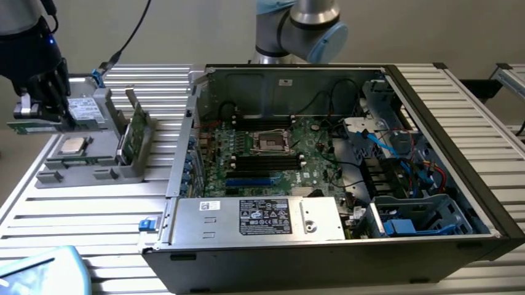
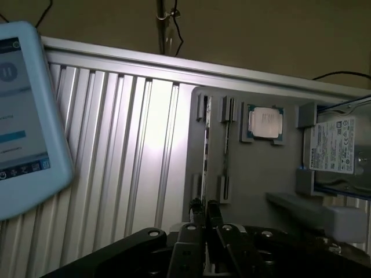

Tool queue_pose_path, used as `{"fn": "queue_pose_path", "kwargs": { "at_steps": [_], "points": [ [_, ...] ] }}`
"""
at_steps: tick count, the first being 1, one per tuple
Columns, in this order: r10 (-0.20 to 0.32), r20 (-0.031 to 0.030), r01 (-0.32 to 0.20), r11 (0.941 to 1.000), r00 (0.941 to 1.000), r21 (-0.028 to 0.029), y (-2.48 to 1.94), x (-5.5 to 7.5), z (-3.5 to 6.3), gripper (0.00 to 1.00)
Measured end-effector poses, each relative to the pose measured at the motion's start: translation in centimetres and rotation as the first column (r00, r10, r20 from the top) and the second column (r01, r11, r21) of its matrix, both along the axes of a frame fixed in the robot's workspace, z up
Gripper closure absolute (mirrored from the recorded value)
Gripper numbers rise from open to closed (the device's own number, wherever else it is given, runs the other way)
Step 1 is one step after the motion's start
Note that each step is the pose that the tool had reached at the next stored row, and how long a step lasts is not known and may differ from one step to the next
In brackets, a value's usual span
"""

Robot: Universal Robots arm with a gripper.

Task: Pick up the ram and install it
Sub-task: 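Pick up the ram and move it above insertion slot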

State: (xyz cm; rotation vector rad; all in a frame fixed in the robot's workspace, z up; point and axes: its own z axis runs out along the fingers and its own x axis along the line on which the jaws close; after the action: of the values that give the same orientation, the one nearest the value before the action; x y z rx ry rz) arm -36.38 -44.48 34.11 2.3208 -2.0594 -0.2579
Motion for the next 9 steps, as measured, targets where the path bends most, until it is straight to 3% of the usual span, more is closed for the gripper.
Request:
{"fn": "queue_pose_path", "kwargs": {
  "at_steps": [5,8,9],
  "points": [
    [0.0,-0.0097,0.0,0.9999,1.0,0.0116,-0.06,1.3,1.2,0.86],
    [0.0,-0.0178,0.0,0.9997,0.9998,0.0254,-0.06,2.0,1.58,0.86],
    [0.0,-0.0201,0.0,0.9996,0.9998,0.0273,-0.08,2.3,1.75,0.86]
  ]
}}
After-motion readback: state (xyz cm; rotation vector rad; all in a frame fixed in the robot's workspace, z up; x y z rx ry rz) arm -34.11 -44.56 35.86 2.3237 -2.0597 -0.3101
